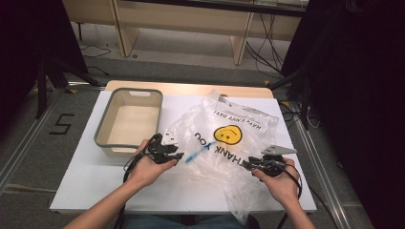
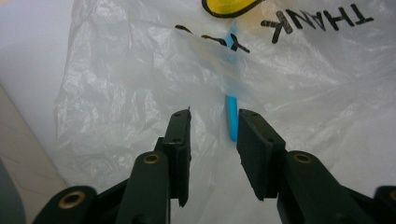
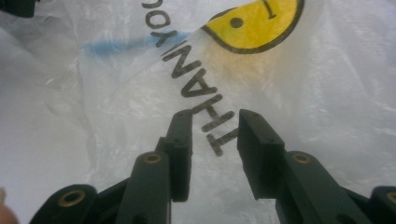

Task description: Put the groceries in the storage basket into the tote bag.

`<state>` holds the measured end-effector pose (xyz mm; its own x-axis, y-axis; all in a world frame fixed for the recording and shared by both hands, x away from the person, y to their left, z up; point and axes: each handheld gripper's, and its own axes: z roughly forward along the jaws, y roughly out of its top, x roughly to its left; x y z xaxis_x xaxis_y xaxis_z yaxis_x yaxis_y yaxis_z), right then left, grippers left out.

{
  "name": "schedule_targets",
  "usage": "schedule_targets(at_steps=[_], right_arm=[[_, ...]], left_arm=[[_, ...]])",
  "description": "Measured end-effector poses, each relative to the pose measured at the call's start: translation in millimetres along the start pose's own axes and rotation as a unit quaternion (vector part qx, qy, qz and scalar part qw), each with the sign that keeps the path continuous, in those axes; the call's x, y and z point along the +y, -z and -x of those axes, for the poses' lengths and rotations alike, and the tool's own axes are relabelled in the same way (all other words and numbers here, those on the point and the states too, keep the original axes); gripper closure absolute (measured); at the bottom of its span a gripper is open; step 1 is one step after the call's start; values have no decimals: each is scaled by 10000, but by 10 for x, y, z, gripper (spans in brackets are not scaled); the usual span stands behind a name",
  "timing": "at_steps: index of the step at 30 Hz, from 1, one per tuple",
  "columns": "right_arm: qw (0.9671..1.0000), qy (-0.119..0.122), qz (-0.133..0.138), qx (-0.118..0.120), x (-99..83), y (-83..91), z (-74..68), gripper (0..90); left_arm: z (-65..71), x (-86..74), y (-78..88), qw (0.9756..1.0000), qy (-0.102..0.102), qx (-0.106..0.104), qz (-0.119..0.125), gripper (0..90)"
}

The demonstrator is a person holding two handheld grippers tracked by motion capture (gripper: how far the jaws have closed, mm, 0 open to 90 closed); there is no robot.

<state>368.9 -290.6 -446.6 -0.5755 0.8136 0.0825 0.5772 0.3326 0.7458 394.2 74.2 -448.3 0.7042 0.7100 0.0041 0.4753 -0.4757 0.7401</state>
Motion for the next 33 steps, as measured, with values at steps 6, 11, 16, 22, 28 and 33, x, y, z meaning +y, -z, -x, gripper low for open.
schedule_targets(at_steps=[6,11,16,22,28,33], right_arm=[[9993,-74,222,-281,-36,83,51,620],[9981,-131,375,-478,-55,146,80,594],[9961,-207,537,-675,-64,207,103,565],[9944,-365,506,-858,-109,249,147,546],[9941,-428,412,-906,-147,249,152,529],[9935,-437,415,-961,-161,282,160,520]], left_arm=[[92,-124,21,9999,-117,-59,23,572],[140,-193,82,9998,-148,-38,106,537],[142,-248,139,9997,-151,-4,168,518],[119,-296,169,9997,-67,13,220,504],[106,-324,152,9998,-40,-28,179,498],[120,-320,154,9998,-39,-50,199,488]])
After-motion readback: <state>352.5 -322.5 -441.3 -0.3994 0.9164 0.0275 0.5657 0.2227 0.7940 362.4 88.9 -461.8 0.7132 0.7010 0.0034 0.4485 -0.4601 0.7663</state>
